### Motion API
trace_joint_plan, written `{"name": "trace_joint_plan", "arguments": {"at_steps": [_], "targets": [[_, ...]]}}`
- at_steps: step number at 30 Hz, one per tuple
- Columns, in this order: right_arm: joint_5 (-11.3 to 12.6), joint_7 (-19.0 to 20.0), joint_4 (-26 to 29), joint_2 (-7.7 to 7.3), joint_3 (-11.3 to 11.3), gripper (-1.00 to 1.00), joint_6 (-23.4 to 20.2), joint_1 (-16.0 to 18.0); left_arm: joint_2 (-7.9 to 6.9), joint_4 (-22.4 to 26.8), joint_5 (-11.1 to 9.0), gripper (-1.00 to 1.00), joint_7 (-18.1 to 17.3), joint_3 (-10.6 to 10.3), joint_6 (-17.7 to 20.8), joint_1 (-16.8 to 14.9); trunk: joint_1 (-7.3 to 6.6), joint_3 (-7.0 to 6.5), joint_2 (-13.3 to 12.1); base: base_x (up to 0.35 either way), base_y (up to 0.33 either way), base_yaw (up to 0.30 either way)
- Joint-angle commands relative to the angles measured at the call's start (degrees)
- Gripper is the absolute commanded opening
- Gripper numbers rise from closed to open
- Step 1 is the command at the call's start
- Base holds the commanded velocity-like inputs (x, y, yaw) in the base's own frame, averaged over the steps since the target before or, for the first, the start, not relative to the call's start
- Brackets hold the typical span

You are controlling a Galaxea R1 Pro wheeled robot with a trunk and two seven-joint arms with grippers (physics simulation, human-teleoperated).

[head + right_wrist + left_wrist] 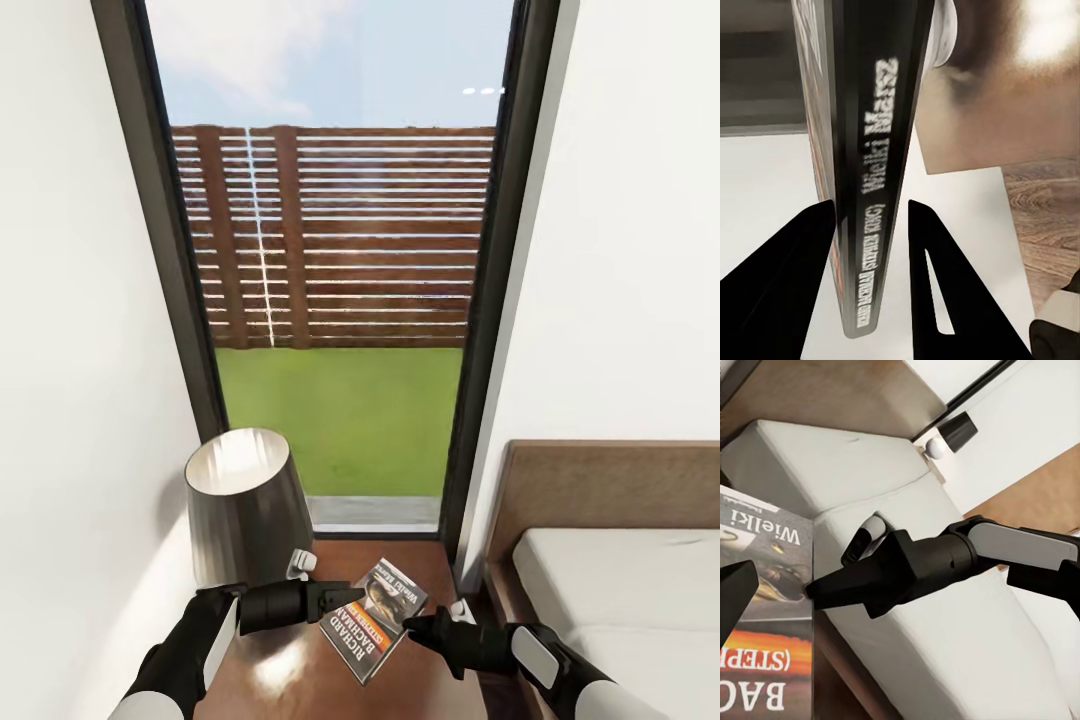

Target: In the bedroom, move the book from the bed onto either nightstand, and place the two sandals side by side next to the bed.

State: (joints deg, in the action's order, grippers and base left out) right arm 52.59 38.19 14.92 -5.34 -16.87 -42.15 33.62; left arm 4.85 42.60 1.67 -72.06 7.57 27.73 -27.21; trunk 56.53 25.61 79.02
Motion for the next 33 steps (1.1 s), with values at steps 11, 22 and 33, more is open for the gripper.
{"name": "trace_joint_plan", "arguments": {"at_steps": [11, 22, 33], "targets": [[0.23, 0.13, 0.02, -0.03, -0.24, -1.00, -0.21, 0.04, 0.07, 0.02, 0.09, 1.00, -0.28, 0.25, 0.65, -0.04, 2.42, 2.04, 4.46, 0.000, 0.000, 0.000], [0.23, 0.18, 0.02, -0.02, -0.27, -1.00, -0.13, 0.04, 0.06, 0.02, 0.09, 1.00, -0.28, 0.25, 0.66, -0.04, 4.84, 4.02, 8.88, 0.000, 0.000, 0.000], [0.23, 0.14, 0.02, -0.02, -0.27, -1.00, -0.12, 0.05, 0.07, -0.03, 0.09, 1.00, -0.28, 0.25, 0.66, -0.04, 7.25, 5.99, 13.29, 0.000, 0.000, 0.000]]}}
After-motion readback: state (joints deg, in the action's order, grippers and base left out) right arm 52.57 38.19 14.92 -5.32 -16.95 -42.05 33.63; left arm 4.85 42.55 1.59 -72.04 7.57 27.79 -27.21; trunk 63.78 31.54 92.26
